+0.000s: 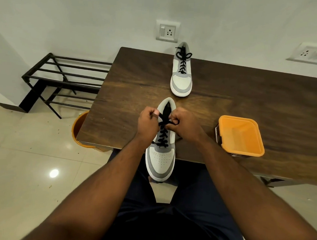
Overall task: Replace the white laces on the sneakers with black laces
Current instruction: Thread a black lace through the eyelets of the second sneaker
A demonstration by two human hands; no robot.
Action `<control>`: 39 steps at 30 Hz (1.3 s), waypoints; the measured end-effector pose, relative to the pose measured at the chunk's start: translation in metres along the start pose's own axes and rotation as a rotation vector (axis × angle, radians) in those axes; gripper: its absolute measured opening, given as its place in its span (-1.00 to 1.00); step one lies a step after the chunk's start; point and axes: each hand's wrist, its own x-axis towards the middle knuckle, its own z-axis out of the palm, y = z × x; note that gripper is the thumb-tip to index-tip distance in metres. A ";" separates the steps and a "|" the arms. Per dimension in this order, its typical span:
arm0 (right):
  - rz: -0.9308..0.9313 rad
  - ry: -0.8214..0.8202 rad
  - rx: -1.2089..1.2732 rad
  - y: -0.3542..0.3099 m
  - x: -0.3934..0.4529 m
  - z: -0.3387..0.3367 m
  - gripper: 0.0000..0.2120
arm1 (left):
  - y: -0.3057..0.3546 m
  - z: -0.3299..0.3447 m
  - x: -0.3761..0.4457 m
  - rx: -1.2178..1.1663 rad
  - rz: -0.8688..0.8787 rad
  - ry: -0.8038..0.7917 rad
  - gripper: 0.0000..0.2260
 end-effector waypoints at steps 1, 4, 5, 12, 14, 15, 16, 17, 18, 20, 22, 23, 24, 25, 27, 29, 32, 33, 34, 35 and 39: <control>-0.070 0.022 0.026 0.001 0.000 0.002 -0.43 | 0.002 0.002 0.001 -0.037 -0.076 0.018 -0.83; -0.240 0.031 -0.005 0.001 0.001 0.008 -0.46 | 0.003 0.004 0.009 -0.010 -0.191 -0.007 -0.87; -0.269 0.034 -0.052 0.002 0.001 0.009 -0.53 | 0.004 0.003 0.012 0.013 -0.193 -0.030 -0.87; 0.040 -0.251 -0.127 -0.006 0.014 -0.001 -0.59 | 0.011 -0.002 0.006 -0.132 0.019 -0.090 -0.82; 0.166 -0.327 0.229 -0.005 0.022 -0.007 -0.49 | 0.004 -0.007 0.002 -0.134 0.090 -0.083 -0.86; 0.217 -0.324 0.358 -0.003 0.024 -0.010 -0.47 | 0.001 -0.011 -0.001 -0.074 0.135 -0.074 -0.85; 0.244 -0.302 0.445 -0.001 0.025 -0.012 -0.46 | -0.004 -0.016 -0.005 0.018 0.200 -0.073 -0.77; 0.266 -0.279 0.510 0.004 0.024 -0.013 -0.46 | -0.008 -0.020 -0.010 0.133 0.273 -0.094 -0.69; 0.275 -0.260 0.558 0.008 0.024 -0.013 -0.46 | -0.012 -0.023 -0.015 0.270 0.347 -0.121 -0.62; 0.273 -0.260 0.600 0.013 0.022 -0.009 -0.45 | -0.018 -0.026 -0.024 0.539 0.408 -0.145 -0.61; 0.273 -0.255 0.576 0.014 0.021 -0.003 -0.44 | -0.022 -0.024 -0.030 0.628 0.446 -0.131 -0.72; 0.271 -0.252 0.565 0.012 0.020 -0.001 -0.45 | -0.023 -0.024 -0.033 0.634 0.450 -0.120 -0.77; 0.270 -0.230 0.567 0.013 0.018 0.001 -0.47 | -0.023 -0.023 -0.036 0.657 0.446 -0.114 -0.81; 0.279 -0.193 0.562 0.015 0.016 0.002 -0.48 | -0.024 -0.025 -0.038 0.706 0.436 -0.114 -0.81; 0.293 -0.055 0.417 0.022 0.012 -0.002 -0.51 | -0.029 -0.031 -0.041 0.887 0.399 -0.140 -0.79; 0.315 0.096 0.209 0.041 0.011 -0.011 -0.54 | -0.039 -0.039 -0.043 1.075 0.328 -0.162 -0.77; 0.326 0.117 -0.103 0.064 0.006 -0.031 -0.52 | -0.052 -0.049 -0.045 1.095 0.225 -0.135 -0.76; 0.315 0.124 -0.162 0.069 0.004 -0.035 -0.52 | -0.055 -0.051 -0.043 1.091 0.198 -0.120 -0.75; 0.306 0.135 -0.184 0.072 0.002 -0.035 -0.52 | -0.056 -0.054 -0.040 1.093 0.173 -0.097 -0.74; 0.312 0.149 -0.184 0.074 0.000 -0.034 -0.53 | -0.056 -0.057 -0.037 1.101 0.155 -0.073 -0.73; 0.447 0.222 -0.071 0.076 -0.014 -0.018 -0.77 | -0.054 -0.065 -0.030 1.089 0.134 -0.008 -0.76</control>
